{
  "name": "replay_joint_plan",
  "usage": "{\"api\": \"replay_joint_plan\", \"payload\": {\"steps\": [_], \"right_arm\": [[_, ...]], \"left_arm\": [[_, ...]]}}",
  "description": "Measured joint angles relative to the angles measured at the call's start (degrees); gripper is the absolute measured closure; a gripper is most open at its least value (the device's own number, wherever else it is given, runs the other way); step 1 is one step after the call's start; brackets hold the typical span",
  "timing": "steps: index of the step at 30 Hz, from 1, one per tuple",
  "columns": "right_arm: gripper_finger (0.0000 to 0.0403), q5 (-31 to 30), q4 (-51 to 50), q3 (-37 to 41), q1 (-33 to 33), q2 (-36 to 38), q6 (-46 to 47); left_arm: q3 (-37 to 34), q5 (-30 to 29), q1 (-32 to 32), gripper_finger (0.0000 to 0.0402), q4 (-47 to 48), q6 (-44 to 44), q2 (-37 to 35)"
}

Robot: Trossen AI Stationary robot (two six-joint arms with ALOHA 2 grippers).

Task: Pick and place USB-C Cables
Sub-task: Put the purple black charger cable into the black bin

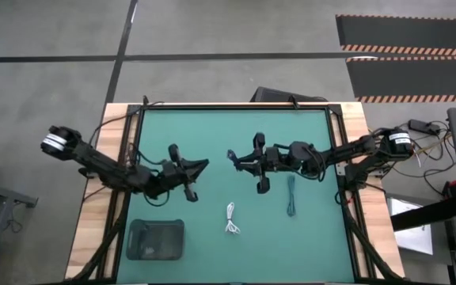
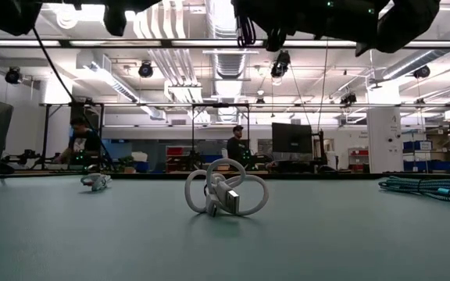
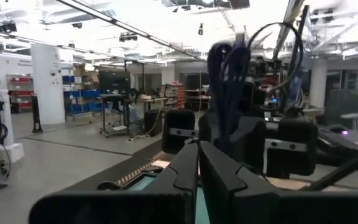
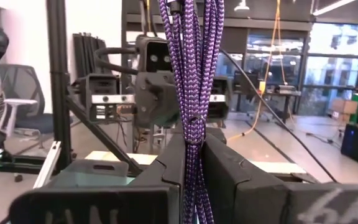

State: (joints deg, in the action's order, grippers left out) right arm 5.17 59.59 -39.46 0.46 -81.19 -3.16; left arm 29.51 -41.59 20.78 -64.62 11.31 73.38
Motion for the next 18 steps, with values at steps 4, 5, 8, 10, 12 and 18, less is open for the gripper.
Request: {"api": "replay_joint_plan", "payload": {"steps": [4,5,8,10,12,18], "right_arm": [[0.0374,0.0,0.6,0.0,0.9,0.0,-0.6],[0.0374,0.0,0.8,0.0,1.0,0.0,-0.7],[0.0374,0.0,0.8,0.0,1.4,0.0,-0.8],[0.0374,-0.1,1.0,0.0,1.7,-0.3,-0.9],[0.0374,0.0,1.8,0.0,1.9,-1.0,-0.8],[0.0374,0.0,8.7,-0.1,2.0,-5.6,-0.4]], "left_arm": [[1.3,6.2,-0.9,0.0402,-1.1,-0.3,2.0],[1.5,7.3,-1.2,0.0402,-1.2,-0.4,2.2],[1.7,8.8,-1.4,0.0398,-1.0,-0.4,2.2],[1.7,9.9,-1.5,0.0387,-1.0,-0.4,2.0],[1.8,11.6,-1.8,0.0369,-1.2,-0.4,1.9],[1.8,12.8,-2.5,0.0301,-1.0,-0.5,2.2]]}}
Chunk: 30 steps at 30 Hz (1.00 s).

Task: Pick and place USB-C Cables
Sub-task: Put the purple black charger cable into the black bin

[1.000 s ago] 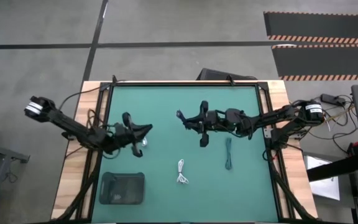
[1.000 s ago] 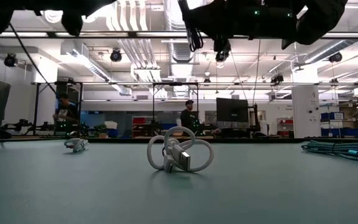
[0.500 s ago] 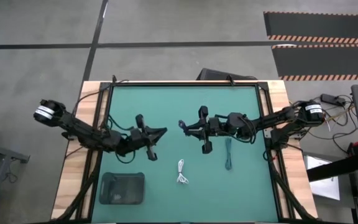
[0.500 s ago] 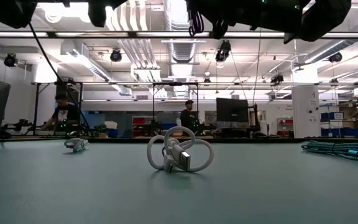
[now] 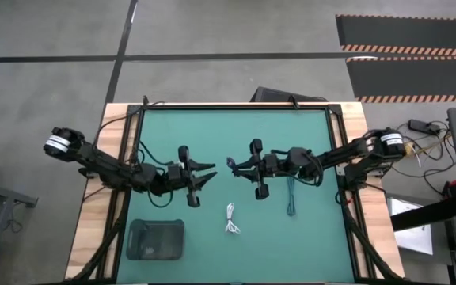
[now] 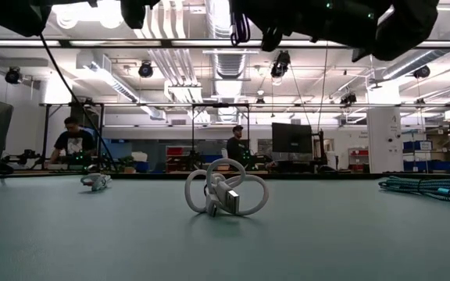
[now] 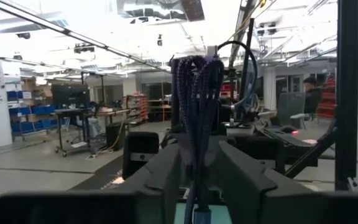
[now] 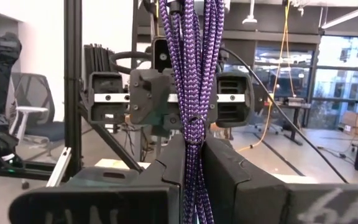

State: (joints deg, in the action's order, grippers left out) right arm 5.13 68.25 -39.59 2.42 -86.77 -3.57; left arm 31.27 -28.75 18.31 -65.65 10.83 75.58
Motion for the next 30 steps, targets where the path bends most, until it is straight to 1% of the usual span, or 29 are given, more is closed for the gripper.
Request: {"api": "replay_joint_plan", "payload": {"steps": [5,8,14,23,30], "right_arm": [[0.0374,0.0,2.8,-1.9,0.0,-3.5,0.8],[0.0374,2.1,2.8,-3.8,-0.1,-5.0,1.0],[0.0374,2.9,2.7,-6.1,-0.2,-7.1,1.0],[0.0374,3.0,2.5,-7.0,-0.3,-7.2,0.4],[0.0374,3.0,2.1,-7.1,-0.3,-7.2,-0.1]], "left_arm": [[0.0,0.2,-0.4,0.0260,0.1,-1.3,0.2],[0.0,0.2,-0.7,0.0248,0.1,-1.5,0.2],[0.0,1.3,-0.7,0.0247,-0.1,-1.6,0.7],[0.0,1.9,-1.1,0.0246,0.2,-1.6,1.3],[2.6,2.2,-2.0,0.0246,-0.2,-1.6,4.3]]}}
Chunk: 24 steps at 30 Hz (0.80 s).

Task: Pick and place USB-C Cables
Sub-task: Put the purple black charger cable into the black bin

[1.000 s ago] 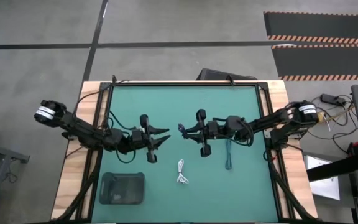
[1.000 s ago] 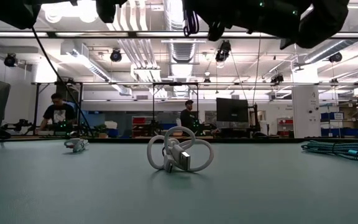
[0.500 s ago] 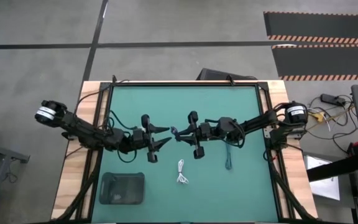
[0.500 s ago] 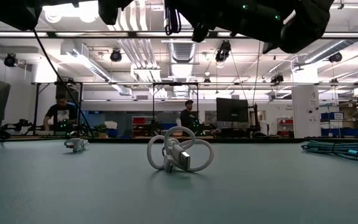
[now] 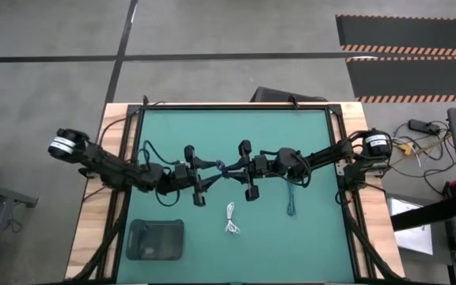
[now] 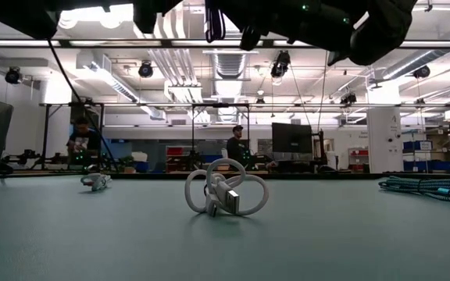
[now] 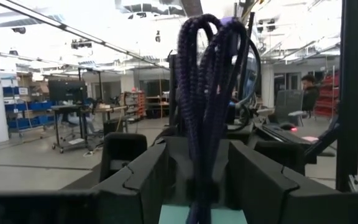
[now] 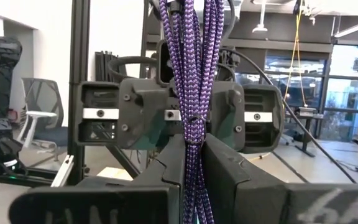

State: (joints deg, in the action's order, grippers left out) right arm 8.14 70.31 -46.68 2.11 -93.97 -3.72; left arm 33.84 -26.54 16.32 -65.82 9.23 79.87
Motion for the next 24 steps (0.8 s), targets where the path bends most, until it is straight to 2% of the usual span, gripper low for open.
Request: {"api": "replay_joint_plan", "payload": {"steps": [7,15,19,24], "right_arm": [[0.0374,0.0,-1.0,0.0,0.0,0.0,0.0],[0.0374,0.0,-1.1,0.0,0.0,0.0,-0.7],[0.0374,-0.1,-1.3,0.0,0.0,0.0,-0.7],[0.0374,-0.1,-1.3,0.0,0.0,0.0,-0.8]], "left_arm": [[2.5,0.7,-0.4,0.0246,-1.6,0.2,4.2],[3.5,0.7,-0.6,0.0248,-2.2,0.7,5.7],[3.4,0.7,-0.6,0.0270,-2.3,0.7,5.6],[3.4,0.7,-0.6,0.0317,-2.3,0.8,5.5]]}}
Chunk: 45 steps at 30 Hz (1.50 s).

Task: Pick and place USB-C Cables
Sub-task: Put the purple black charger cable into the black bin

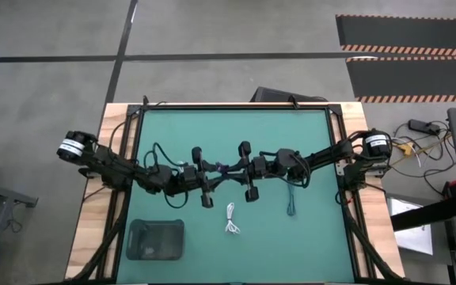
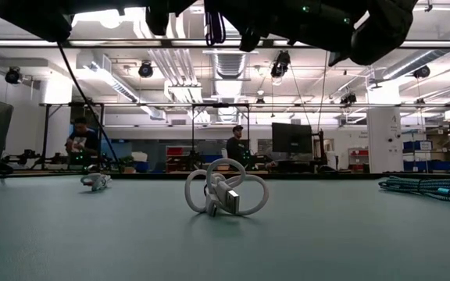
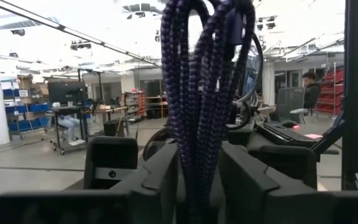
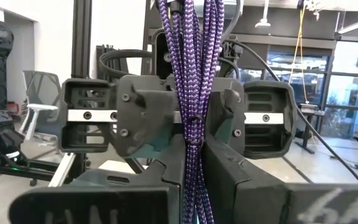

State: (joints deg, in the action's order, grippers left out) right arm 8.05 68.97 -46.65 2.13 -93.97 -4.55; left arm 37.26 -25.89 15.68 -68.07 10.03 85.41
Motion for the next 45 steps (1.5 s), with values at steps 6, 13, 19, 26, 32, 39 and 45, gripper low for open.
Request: {"api": "replay_joint_plan", "payload": {"steps": [6,13,19,26,32,39,45], "right_arm": [[0.0374,0.0,-0.1,0.1,0.0,0.0,-0.4],[0.0333,-0.4,-0.2,0.1,0.0,0.0,0.2],[0.0274,-0.7,-0.6,0.1,-0.1,0.2,1.8],[0.0233,-0.7,-9.8,0.1,-0.9,4.1,3.5],[0.0225,-0.7,-23.3,0.1,-1.0,10.2,3.5],[0.0225,-0.7,-35.5,0.1,-1.0,18.1,3.0],[0.0225,-0.7,-42.9,0.1,-1.0,23.2,1.6]], "left_arm": [[0.0,-0.1,0.0,0.0375,-0.3,0.9,-0.1],[-0.1,0.0,0.0,0.0384,-0.1,0.9,-0.1],[-0.1,0.2,0.0,0.0383,0.0,0.9,-0.1],[-0.1,0.2,0.0,0.0383,0.2,0.9,-0.1],[-0.1,0.2,0.1,0.0383,0.2,-0.6,-0.4],[0.0,0.2,0.2,0.0383,2.7,-3.2,-2.7],[0.5,0.2,0.8,0.0382,10.1,-7.0,-6.4]]}}
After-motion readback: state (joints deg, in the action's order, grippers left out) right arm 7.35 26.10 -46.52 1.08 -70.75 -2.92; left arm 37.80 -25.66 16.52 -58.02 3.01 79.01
